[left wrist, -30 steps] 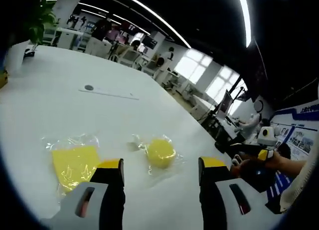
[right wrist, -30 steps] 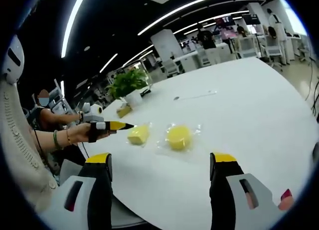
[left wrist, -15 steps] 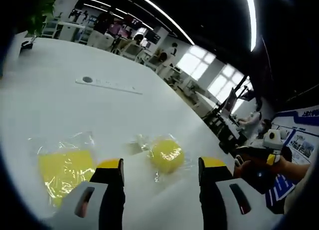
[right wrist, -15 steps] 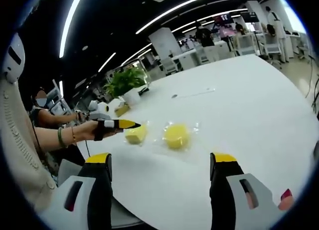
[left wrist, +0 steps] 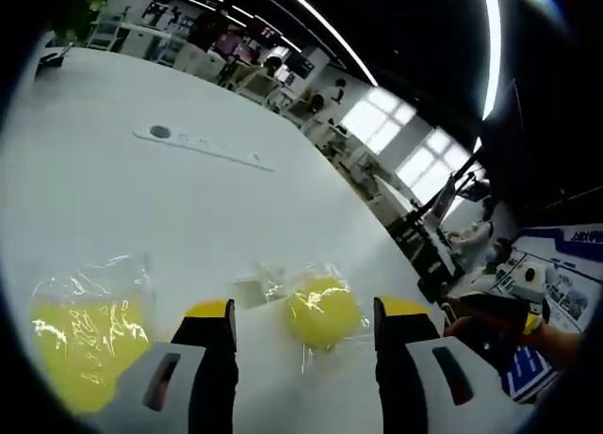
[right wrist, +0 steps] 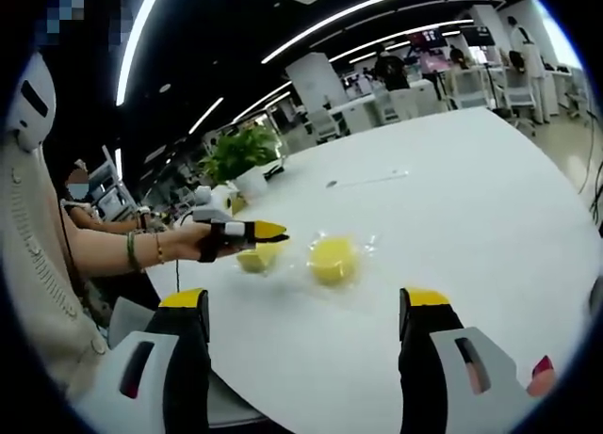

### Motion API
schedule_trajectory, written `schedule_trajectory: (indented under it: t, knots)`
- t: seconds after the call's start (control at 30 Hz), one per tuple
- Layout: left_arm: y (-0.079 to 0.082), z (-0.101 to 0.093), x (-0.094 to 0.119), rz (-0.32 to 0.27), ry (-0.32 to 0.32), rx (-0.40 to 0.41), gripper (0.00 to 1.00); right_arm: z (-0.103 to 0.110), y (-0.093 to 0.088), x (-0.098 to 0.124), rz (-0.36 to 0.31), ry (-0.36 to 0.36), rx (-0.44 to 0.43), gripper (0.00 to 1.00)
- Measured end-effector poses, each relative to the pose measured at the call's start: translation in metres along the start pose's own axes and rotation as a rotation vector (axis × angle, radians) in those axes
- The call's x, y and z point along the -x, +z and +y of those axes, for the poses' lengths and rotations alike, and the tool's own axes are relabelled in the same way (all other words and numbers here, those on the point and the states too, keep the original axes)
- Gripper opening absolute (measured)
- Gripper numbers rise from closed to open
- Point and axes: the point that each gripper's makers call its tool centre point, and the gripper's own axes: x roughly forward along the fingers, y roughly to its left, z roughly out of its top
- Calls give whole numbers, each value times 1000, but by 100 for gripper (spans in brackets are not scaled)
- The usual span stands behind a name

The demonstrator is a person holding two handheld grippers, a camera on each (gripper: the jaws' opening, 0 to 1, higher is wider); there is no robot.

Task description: Compare the silicone blocks by pressing each to a similar depth, holding the contact briefly, and releasing to observe deformation and rebound differences across the visible hardness samples.

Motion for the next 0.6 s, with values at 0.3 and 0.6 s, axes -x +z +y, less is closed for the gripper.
schedule_trajectory:
  t: [0.3,0.6]
  knots:
    - [-7,13,-22,18,24,123,52,-6,-5,2,18,-18,-6,76]
    - [4,11,-47,-36,-1,279,45,-9,-8,7,30,-41,-9,75]
